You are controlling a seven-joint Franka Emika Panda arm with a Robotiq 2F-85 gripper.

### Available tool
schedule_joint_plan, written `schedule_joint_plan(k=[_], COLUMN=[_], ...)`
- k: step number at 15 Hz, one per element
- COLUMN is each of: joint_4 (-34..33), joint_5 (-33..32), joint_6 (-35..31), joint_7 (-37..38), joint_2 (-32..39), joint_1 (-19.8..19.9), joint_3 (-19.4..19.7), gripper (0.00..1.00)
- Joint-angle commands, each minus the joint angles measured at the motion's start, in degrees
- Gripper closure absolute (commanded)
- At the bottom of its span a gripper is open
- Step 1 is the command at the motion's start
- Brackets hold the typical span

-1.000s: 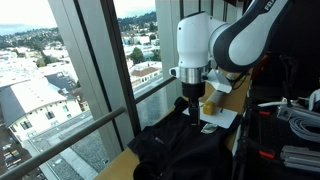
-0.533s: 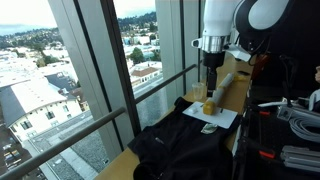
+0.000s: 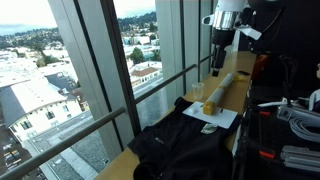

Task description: Close the zip of the lid

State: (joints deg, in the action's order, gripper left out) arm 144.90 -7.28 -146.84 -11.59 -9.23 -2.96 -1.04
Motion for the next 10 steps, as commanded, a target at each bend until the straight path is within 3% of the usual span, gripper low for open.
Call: schedule_joint_plan(k=[1,2,3,10], joint_4=[3.40,4.13,1.67,3.80], joint_5=[1.71,1.55,0.56,0.62], joint_6=[2.73,3.63,1.91,2.88], joint_7=[-3.30,-2.98,-1.24,-1.38], joint_2=[-6.85,-8.30,-3.89,-7.19], joint_1=[-0.01,0.10,0.09,0.03], joint_3=[1.11,1.30,0.66,0.95], gripper=[0.00,0.00,0.00,0.00])
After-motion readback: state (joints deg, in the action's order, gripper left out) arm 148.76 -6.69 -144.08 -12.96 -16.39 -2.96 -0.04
